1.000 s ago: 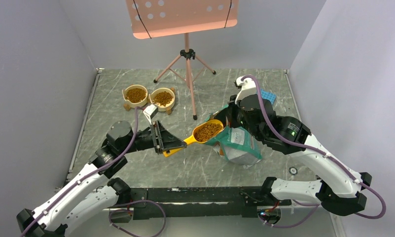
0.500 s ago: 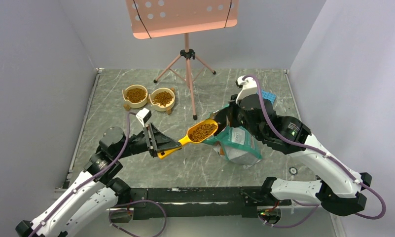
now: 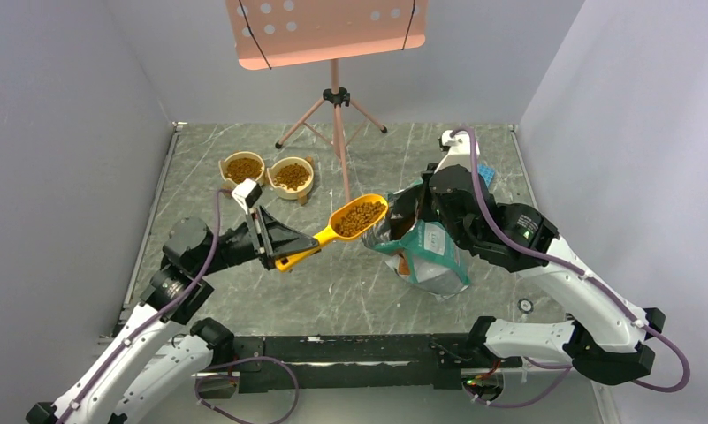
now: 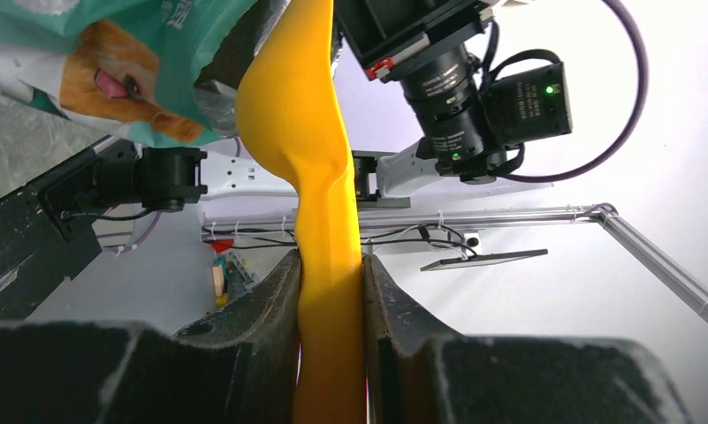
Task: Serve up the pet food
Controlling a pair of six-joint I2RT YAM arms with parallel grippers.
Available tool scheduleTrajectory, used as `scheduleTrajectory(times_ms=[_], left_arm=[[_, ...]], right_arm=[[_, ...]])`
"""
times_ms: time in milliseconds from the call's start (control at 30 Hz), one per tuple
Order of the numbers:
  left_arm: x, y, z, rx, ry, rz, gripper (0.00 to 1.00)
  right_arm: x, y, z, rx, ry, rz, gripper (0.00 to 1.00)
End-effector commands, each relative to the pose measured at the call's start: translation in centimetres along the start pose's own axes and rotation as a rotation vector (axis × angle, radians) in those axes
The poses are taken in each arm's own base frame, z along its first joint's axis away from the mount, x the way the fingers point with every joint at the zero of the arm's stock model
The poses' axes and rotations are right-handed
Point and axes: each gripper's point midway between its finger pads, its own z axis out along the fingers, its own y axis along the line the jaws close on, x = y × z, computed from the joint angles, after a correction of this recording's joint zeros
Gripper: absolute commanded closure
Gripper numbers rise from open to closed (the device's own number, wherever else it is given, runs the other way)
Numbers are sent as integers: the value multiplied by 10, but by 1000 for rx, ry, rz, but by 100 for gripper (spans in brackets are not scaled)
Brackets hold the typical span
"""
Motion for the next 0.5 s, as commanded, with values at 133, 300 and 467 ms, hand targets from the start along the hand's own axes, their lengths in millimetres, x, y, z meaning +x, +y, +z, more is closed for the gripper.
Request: scheduleTrajectory(times_ms=[133,300,467], left_arm=[[-26,-37,-5,84,-49,105,100],[-69,-32,-3,57,-130,144,100],[-125,-9,7,-12,-178,190,100]], right_arm=[[-20,-23,-16,64,-74,69,100],[-17,-30,-24,53,-74,67,100],[-19,-32,-29,42,-80,63,100]])
